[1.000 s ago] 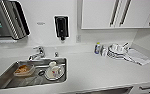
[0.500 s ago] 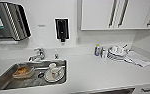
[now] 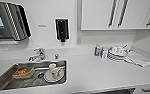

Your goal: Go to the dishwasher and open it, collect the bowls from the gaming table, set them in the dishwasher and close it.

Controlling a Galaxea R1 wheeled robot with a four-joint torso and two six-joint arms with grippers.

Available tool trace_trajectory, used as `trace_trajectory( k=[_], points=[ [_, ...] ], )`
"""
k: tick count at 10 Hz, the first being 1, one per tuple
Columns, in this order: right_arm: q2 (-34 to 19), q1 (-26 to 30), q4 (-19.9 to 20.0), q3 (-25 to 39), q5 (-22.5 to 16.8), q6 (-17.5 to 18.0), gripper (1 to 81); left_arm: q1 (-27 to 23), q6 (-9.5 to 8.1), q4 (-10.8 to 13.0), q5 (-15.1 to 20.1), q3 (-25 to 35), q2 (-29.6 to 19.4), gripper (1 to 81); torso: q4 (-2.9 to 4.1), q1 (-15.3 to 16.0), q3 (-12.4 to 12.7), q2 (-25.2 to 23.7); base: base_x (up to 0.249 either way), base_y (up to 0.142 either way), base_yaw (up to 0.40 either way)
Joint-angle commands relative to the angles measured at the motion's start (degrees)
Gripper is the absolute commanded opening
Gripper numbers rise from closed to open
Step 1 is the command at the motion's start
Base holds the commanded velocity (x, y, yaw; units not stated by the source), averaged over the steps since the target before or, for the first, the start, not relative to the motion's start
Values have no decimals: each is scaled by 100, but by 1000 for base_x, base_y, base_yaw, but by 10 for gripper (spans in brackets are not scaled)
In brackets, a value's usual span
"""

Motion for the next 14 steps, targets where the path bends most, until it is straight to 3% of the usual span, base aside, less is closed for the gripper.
trace_trajectory(
  k=[1,3,8,10,14],
  points=[
    [-172,1060,740,-69,-483,43,811,-512,-4,25,172,180,-243,811,0,0,0,0,0,0,0],
    [46,1166,943,-445,-640,52,811,-512,-22,24,172,145,-208,811,0,0,0,0,0,0,0],
    [987,1034,943,-1807,-1097,323,811,-495,-22,-11,181,-215,-5,811,0,0,0,0,0,0,0],
    [1154,1025,934,-2063,-1133,517,811,-478,-22,33,180,-260,30,811,0,2,0,0,0,0,0],
    [1208,806,881,-2257,-1159,527,811,-477,-22,69,180,-295,118,811,0,2,-2,0,0,0,0]
  ],
)
